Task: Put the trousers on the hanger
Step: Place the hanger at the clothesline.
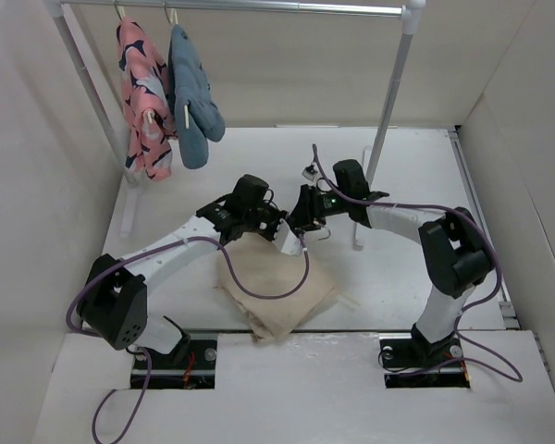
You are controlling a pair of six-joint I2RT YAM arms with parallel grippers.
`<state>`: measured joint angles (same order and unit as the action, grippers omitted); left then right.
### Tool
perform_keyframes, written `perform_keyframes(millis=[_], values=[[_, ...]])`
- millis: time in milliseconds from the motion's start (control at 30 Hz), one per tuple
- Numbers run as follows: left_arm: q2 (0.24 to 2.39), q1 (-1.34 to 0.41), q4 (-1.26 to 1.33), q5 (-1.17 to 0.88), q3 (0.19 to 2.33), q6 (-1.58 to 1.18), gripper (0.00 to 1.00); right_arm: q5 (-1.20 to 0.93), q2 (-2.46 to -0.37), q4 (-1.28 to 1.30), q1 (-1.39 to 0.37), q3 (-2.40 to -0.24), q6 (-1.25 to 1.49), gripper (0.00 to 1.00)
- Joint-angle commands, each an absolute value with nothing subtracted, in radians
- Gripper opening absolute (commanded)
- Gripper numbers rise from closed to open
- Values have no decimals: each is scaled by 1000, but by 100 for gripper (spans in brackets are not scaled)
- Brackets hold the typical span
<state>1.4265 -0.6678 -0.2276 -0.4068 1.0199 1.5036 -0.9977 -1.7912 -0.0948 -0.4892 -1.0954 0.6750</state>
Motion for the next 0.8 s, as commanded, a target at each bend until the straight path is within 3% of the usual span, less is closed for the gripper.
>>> perform_keyframes(millis=[0,200,333,500,767], values=[[1385,-678,-219,-491,1068,1431,0,-948,-1735,-118,-472,-1092,646,56],[1376,-678,-219,-500,1058,1431,0,-948,-1735,-118,-454,-1083,646,62],[1367,-678,-238,-500,1049,1454,0,-916,-1680,-118,-431,-1062,646,84],[1333,-678,-247,-509,1013,1493,0,-832,-1582,-109,-391,-1043,626,99],[1301,-669,-229,-575,1022,1431,0,-672,-1367,-88,-308,-967,557,99]])
